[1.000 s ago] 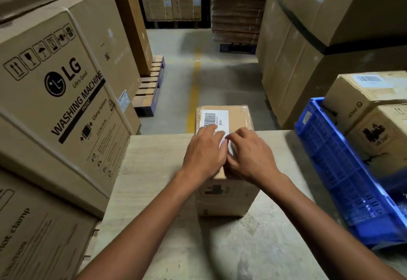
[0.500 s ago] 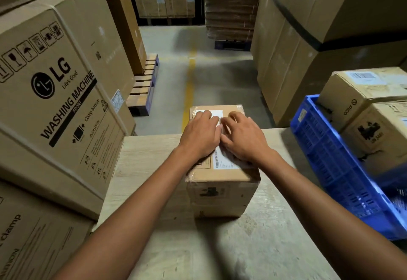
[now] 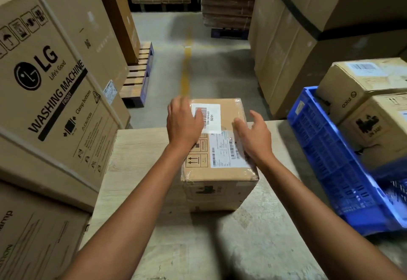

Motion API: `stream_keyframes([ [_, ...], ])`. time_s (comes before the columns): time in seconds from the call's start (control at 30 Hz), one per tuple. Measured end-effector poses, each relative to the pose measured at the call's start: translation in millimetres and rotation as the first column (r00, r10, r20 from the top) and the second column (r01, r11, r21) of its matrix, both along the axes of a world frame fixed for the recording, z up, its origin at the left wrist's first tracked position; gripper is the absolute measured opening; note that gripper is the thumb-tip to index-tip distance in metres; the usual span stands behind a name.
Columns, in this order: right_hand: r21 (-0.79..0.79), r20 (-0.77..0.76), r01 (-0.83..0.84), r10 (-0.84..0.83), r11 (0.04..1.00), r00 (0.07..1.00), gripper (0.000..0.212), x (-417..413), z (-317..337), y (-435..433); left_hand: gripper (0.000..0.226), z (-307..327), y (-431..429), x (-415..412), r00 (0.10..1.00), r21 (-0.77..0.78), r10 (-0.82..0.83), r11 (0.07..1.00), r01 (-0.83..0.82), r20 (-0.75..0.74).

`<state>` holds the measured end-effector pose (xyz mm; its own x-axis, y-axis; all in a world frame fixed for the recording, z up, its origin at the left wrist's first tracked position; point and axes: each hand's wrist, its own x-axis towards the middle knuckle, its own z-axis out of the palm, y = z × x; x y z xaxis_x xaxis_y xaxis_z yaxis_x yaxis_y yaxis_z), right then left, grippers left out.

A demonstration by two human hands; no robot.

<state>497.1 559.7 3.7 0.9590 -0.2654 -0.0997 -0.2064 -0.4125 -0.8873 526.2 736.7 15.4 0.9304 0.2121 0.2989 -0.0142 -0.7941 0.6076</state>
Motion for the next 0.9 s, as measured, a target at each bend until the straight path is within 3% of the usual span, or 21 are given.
stream_keyframes([
  [0.07, 0.315, -0.159, 0.008, 0.045, 0.949, 0.986, 0.049, 0, -1, -2, 0.056, -7, 4, 5, 0.97, -0.217, 0.068, 0.969, -0.119, -0.232],
  [0.1, 0.413, -0.187, 0.016, 0.067, 0.911, 0.98, 0.048, -1, 0, -2, 0.057, -9, 6, 5, 0.936, -0.386, 0.038, 0.905, -0.181, -0.35],
  [0.17, 0.494, -0.193, 0.035, 0.07, 0.869, 0.979, 0.048, -8, 5, -3, 0.057, -9, 13, -2, 0.874, -0.752, -0.194, 0.611, -0.247, -0.445],
  [0.2, 0.501, -0.179, 0.024, 0.077, 0.865, 0.981, 0.051, -15, 7, -3, 0.061, -9, 15, -10, 0.864, -0.852, -0.29, 0.459, -0.251, -0.411],
  [0.23, 0.489, -0.152, -0.003, 0.089, 0.872, 0.984, 0.055, -22, 9, -2, 0.066, -6, 17, -19, 0.864, -0.894, -0.332, 0.371, -0.25, -0.379],
  [0.37, 0.443, 0.019, -0.082, 0.082, 0.893, 0.996, 0.06, -41, 24, 1, 0.08, 1, 25, -41, 0.91, -0.942, -0.334, 0.302, -0.143, -0.245],
  [0.5, 0.641, 0.026, 0.111, -0.166, 0.76, 0.986, 0.062, -38, 40, -1, 0.074, 5, 25, -58, 0.968, -0.977, -0.243, 0.214, -0.012, -0.065],
  [0.57, 0.645, -0.007, 0.156, -0.198, 0.748, 0.98, 0.059, -41, 36, -3, 0.071, 0, 22, -69, 0.973, -0.982, -0.228, 0.185, 0.03, -0.013],
  [0.77, 0.51, -0.103, 0.137, -0.098, 0.849, 0.99, 0.042, -67, -27, -3, 0.063, -39, 12, -109, 0.951, -0.985, -0.31, 0.162, 0.055, 0.002],
  [0.9, 0.425, -0.159, 0.089, -0.023, 0.901, 0.987, 0.049, -84, -64, -9, 0.067, -66, 14, -131, 0.909, -0.98, -0.369, 0.036, -0.196, -0.195],
])
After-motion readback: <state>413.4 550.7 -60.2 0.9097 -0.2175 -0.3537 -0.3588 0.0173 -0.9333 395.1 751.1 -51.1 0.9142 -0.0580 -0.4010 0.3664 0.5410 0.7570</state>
